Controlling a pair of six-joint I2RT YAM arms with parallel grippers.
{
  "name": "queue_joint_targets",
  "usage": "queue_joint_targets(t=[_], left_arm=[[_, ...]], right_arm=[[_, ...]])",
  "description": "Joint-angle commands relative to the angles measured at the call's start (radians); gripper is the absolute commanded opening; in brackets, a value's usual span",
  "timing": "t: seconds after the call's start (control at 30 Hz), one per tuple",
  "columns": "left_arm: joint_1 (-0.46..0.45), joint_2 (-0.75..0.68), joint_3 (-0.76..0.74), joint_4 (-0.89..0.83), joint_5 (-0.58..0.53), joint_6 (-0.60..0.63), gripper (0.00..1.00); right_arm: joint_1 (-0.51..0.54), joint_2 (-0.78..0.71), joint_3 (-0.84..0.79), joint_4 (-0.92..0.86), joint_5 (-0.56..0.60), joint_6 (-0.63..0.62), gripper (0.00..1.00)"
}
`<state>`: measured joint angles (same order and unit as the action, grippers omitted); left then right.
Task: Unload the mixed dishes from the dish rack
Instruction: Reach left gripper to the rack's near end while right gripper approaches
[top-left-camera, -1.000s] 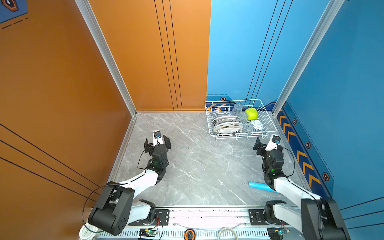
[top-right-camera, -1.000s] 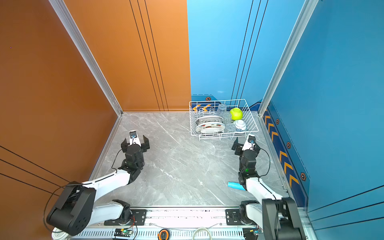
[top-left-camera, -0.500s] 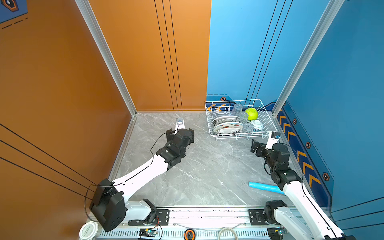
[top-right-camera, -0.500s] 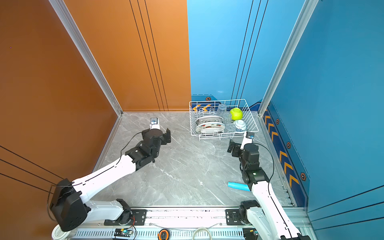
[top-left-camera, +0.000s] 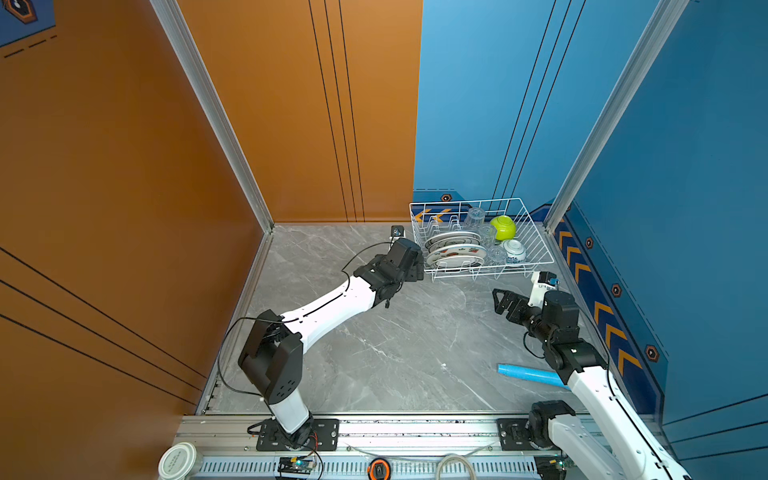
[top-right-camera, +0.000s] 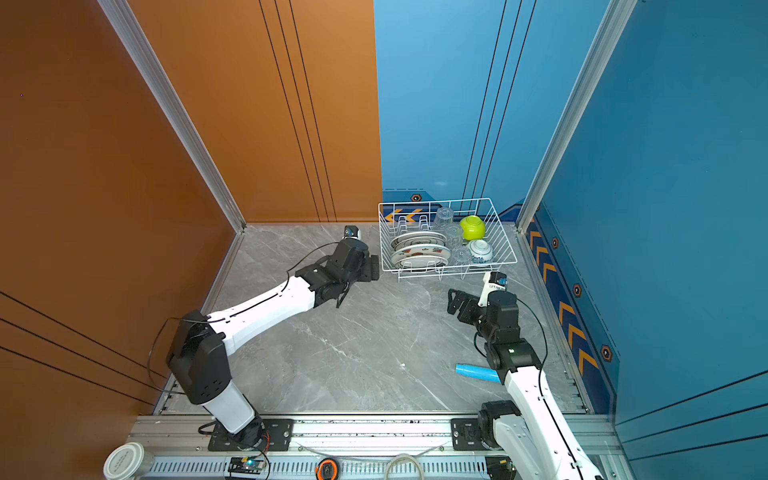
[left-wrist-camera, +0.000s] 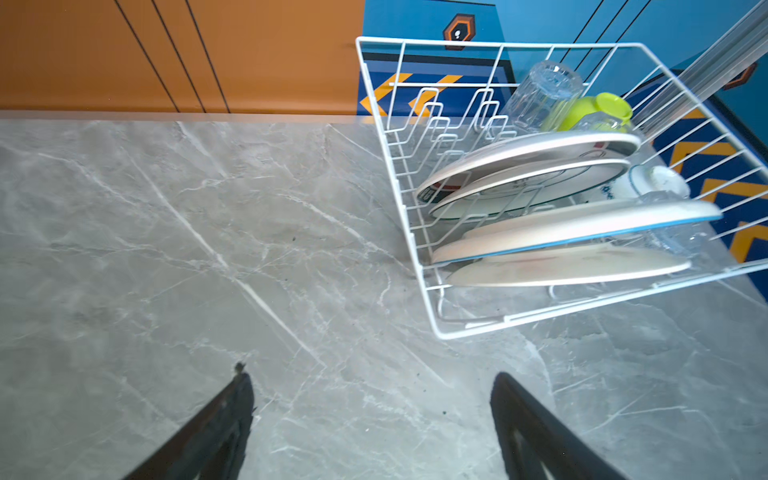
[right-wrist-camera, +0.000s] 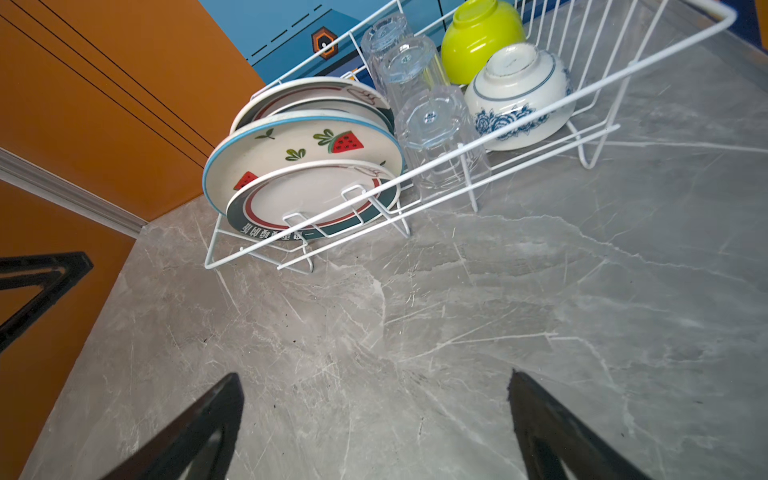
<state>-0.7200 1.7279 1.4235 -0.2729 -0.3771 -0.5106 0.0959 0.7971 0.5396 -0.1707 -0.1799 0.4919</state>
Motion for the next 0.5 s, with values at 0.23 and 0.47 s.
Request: queue_joint_targets(t=[0.23, 0.47], left_arm=[[0.07, 0.201, 0.158, -0.027, 0.206, -0.124, 0.62], [0.105, 0.312, 0.243, -0.024, 0.238, -0.115, 0.58]], right_arm=[[-0.005, -0.023, -0.003, -0.122, -0.02, 0.053, 1.0], [-0.005, -0.074, -0.041, -0.142, 0.041, 0.052, 1.0]])
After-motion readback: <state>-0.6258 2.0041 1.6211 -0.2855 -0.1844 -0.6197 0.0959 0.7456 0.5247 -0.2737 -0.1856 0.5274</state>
